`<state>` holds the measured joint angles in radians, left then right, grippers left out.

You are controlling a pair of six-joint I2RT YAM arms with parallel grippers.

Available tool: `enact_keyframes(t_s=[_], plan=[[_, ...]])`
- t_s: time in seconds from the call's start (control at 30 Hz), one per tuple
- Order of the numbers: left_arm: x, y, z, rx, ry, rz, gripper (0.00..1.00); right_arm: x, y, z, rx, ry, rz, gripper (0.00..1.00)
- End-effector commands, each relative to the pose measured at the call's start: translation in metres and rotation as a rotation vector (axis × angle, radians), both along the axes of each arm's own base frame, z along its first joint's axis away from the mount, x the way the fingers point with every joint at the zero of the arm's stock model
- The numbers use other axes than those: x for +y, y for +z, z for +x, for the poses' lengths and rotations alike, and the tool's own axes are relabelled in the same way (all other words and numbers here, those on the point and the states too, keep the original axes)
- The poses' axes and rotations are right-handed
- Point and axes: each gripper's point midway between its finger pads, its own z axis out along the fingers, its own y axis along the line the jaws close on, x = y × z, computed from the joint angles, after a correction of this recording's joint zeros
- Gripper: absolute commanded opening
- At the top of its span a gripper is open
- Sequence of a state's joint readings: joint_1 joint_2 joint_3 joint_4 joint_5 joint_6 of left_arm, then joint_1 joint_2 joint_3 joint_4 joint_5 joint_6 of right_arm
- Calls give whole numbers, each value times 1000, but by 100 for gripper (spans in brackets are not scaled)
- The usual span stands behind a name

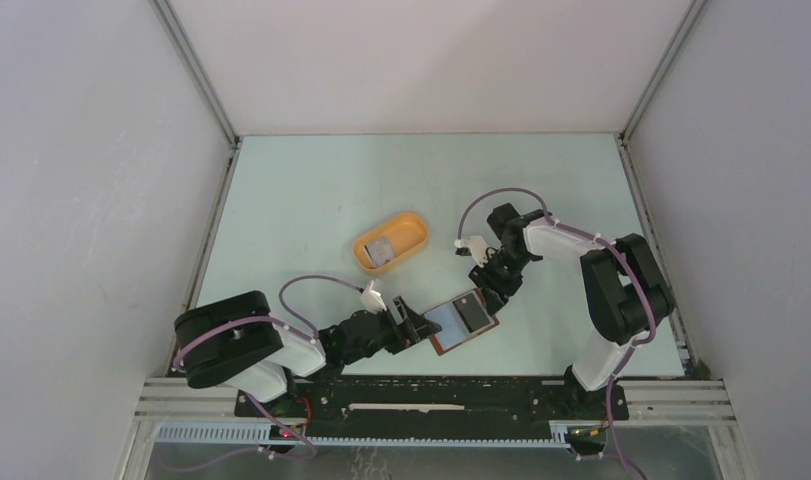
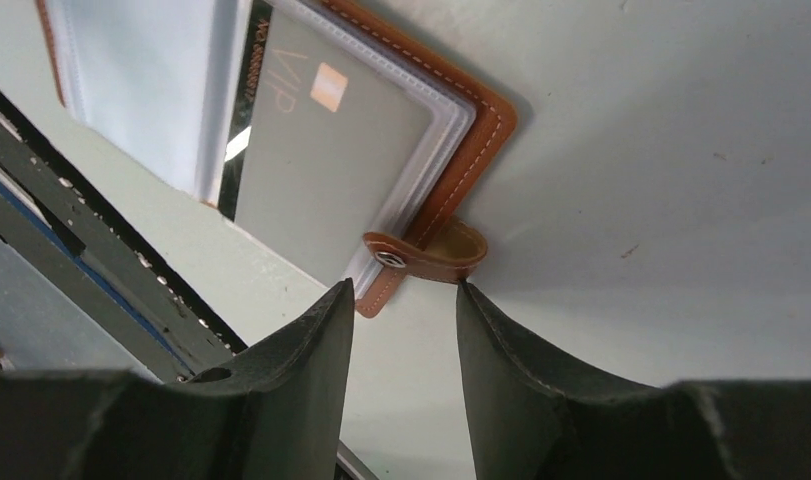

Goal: Put the credit cards into the card holder
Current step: Close the card holder at the center of the board.

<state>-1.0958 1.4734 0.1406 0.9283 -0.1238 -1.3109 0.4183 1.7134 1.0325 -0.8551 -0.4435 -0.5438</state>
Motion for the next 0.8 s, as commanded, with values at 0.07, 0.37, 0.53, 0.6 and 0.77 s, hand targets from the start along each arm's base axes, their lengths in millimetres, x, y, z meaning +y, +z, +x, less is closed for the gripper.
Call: enact_keyframes(t_s=[0.07, 0.37, 0.53, 0.6, 0.77], plan=[[10, -32, -7, 60, 7, 108, 83, 3, -11, 4, 37, -32, -61, 51], [4, -27, -2, 33, 15, 76, 83, 6, -19, -4, 92, -11, -76, 46], [0, -11, 3, -17, 16, 22, 83, 7, -20, -6, 104, -5, -81, 45], [-2, -3, 4, -41, 12, -17, 83, 7, -20, -6, 104, -6, -80, 45], [-7, 23, 5, -100, 13, -154, 81, 7, -19, -5, 102, -14, -76, 45]])
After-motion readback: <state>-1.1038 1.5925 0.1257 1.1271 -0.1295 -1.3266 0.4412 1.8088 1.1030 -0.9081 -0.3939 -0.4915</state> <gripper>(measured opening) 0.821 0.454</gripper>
